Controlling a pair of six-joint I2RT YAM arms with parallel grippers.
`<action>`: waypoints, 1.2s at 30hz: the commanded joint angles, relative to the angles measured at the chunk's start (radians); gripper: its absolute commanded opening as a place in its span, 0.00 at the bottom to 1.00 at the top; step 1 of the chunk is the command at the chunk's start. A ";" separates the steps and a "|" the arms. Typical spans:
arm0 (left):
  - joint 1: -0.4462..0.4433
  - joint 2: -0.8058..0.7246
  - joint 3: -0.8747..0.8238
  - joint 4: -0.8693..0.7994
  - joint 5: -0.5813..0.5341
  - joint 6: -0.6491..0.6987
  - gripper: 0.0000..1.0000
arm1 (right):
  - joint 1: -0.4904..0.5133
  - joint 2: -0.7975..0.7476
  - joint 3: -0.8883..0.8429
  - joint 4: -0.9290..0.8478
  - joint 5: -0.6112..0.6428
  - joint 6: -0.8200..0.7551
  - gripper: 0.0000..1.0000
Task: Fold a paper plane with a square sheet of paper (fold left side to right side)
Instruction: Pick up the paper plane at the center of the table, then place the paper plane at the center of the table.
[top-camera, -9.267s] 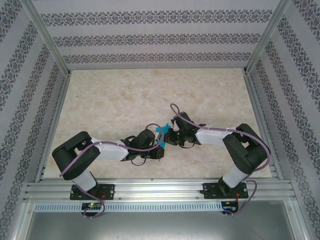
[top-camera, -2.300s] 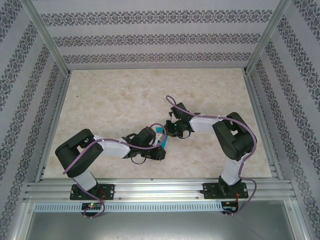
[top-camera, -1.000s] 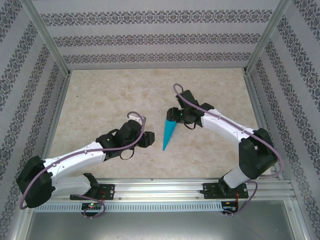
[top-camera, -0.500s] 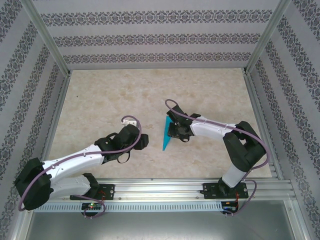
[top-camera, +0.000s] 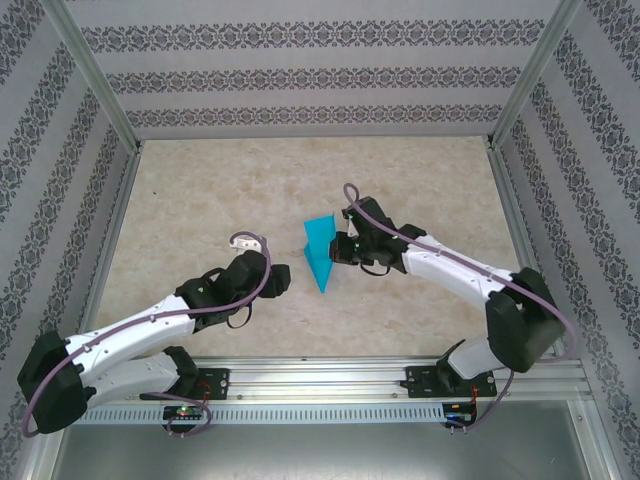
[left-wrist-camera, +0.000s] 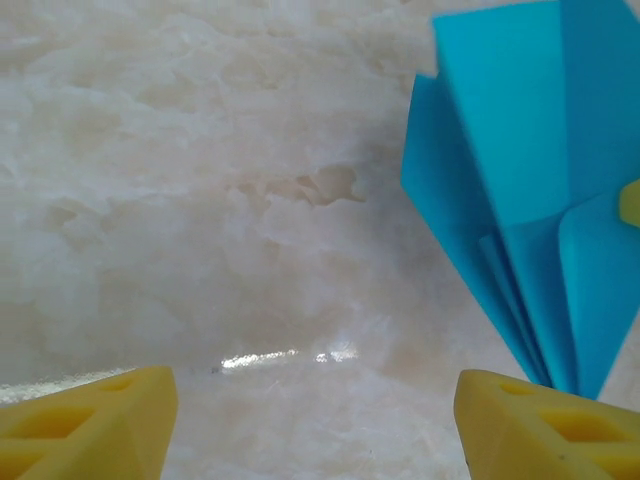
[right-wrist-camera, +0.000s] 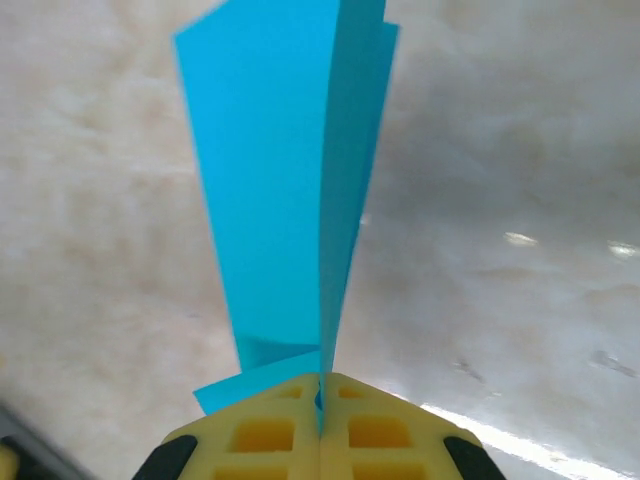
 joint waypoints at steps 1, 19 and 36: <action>0.010 -0.028 -0.014 -0.041 -0.046 -0.002 0.75 | -0.055 -0.057 -0.077 0.099 -0.136 -0.006 0.00; 0.011 -0.025 -0.026 -0.040 -0.057 -0.008 0.77 | -0.260 -0.036 -0.234 -0.005 0.029 -0.121 0.33; 0.011 -0.061 -0.067 -0.033 -0.084 -0.020 0.80 | 0.153 0.140 0.150 -0.462 0.516 -0.091 0.49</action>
